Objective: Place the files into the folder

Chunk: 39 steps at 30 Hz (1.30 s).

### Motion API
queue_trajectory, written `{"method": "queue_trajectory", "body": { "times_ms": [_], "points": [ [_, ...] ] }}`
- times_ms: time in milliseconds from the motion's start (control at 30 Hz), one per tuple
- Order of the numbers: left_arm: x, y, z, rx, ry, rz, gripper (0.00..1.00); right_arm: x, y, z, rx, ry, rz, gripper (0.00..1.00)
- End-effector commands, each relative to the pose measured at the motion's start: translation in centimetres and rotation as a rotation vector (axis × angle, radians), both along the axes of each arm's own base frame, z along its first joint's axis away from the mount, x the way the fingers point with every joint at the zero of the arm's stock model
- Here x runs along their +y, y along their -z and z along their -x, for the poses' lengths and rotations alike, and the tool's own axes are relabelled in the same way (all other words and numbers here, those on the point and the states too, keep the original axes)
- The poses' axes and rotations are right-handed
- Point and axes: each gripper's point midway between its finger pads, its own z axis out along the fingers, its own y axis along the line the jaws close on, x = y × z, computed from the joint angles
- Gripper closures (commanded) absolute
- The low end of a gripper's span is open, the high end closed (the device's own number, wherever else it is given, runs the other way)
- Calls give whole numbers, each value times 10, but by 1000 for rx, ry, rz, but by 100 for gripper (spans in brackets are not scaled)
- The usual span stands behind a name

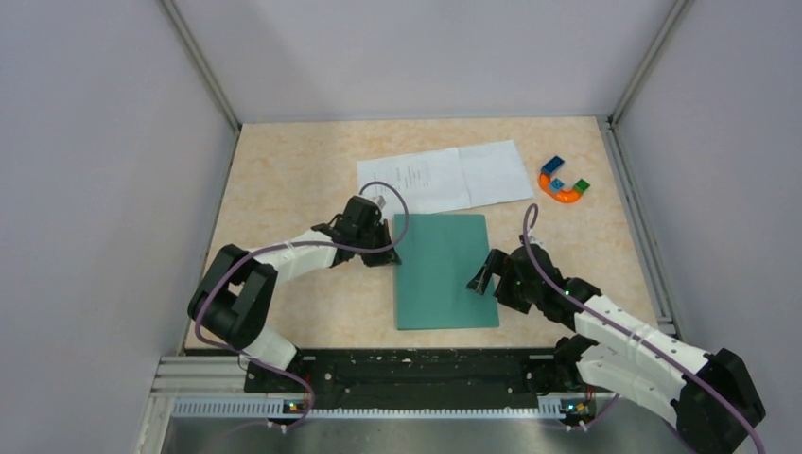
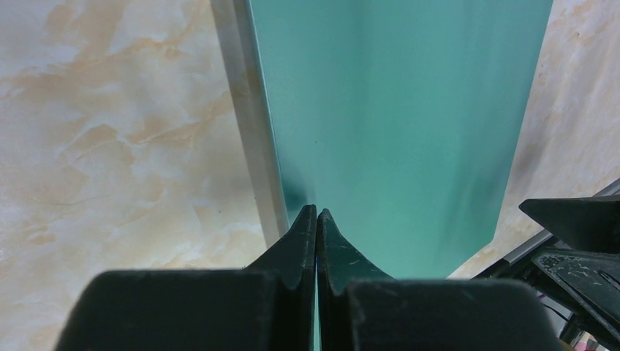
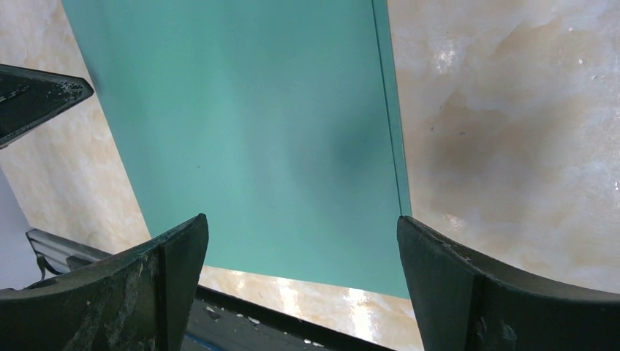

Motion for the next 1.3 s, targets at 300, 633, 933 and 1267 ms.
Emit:
{"method": "queue_trajectory", "body": {
  "times_ms": [300,633,933,1267],
  "points": [
    [8,8,-5,-37,-37,-34,100,-2,-6,-8,-49,9,26,1],
    [19,25,-2,-8,-64,-87,100,-6,-15,-16,-88,7,65,1],
    [45,39,2,3,-119,-177,100,-7,-16,-21,-102,-2,90,1],
    [48,50,4,21,-107,-190,100,-3,-21,-26,-125,-18,92,1]
  ]
}}
